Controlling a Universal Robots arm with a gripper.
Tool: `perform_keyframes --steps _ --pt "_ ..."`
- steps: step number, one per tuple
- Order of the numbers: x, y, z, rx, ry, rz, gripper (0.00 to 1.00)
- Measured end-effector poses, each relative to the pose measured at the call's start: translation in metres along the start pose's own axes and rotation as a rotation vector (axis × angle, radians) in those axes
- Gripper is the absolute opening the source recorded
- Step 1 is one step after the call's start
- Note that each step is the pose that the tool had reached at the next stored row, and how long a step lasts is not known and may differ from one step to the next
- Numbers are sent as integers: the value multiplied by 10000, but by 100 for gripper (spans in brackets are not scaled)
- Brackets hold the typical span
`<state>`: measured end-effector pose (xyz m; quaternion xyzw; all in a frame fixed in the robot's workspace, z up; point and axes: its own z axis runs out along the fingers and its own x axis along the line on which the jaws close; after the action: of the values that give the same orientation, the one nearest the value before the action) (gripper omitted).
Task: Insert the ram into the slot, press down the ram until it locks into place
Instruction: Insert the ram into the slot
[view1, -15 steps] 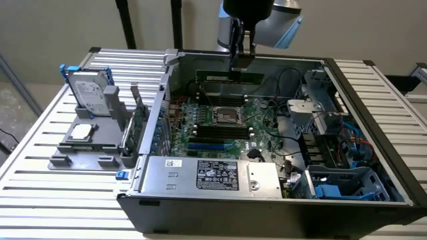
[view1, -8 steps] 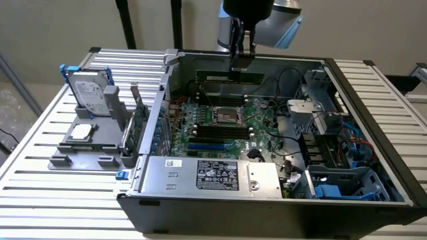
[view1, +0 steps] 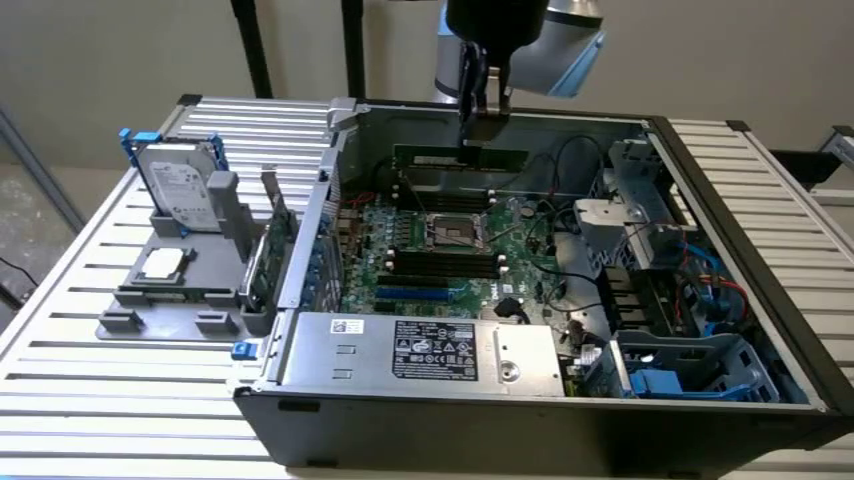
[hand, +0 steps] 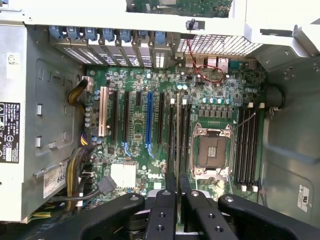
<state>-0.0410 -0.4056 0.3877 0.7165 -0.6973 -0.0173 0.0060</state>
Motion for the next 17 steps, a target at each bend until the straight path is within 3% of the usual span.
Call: perform_keyframes --steps 3,17 --pt "1 -2 53 25 -2 -2 13" --pt "-47 -18 309 26 -1 4 13"
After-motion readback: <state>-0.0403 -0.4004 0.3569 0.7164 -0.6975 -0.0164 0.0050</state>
